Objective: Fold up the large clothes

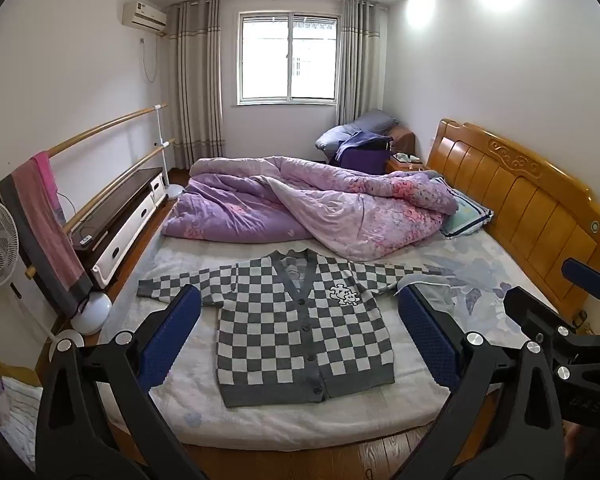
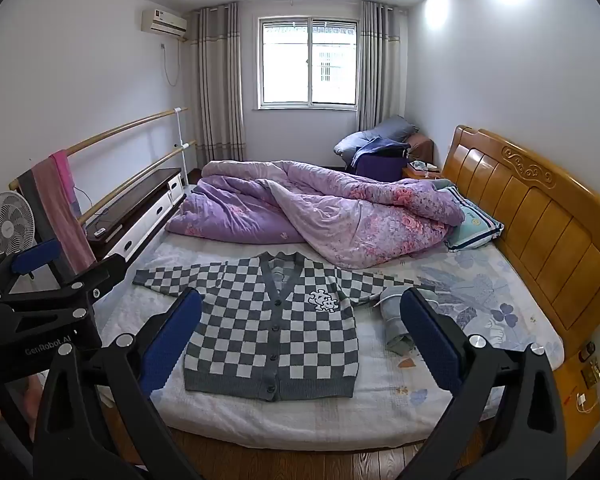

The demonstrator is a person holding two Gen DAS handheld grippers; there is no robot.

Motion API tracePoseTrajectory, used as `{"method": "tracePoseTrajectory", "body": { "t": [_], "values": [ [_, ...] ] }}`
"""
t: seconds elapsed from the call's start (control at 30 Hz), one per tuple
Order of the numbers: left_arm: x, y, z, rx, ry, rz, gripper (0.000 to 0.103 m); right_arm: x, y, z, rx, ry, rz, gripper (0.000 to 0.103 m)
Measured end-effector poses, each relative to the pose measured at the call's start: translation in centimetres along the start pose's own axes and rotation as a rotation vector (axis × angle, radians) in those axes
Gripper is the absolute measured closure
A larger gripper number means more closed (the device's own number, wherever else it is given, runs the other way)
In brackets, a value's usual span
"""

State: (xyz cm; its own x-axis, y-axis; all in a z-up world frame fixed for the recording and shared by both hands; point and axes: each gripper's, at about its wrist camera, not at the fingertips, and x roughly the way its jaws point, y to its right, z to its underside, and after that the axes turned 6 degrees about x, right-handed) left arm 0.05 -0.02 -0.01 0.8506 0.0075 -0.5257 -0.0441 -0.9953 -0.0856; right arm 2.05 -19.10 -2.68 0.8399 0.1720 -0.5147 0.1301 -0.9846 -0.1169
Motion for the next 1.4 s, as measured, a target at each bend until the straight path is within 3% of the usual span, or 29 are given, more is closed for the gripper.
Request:
{"method": "tracePoseTrajectory", "body": {
  "t": [1.4],
  "values": [
    [-1.1,-0.3,-0.6,-0.006,0.017,0.011,0.005,-0.3,0.2,0.2,0.000,0.001,0.001,0.007]
  ]
}}
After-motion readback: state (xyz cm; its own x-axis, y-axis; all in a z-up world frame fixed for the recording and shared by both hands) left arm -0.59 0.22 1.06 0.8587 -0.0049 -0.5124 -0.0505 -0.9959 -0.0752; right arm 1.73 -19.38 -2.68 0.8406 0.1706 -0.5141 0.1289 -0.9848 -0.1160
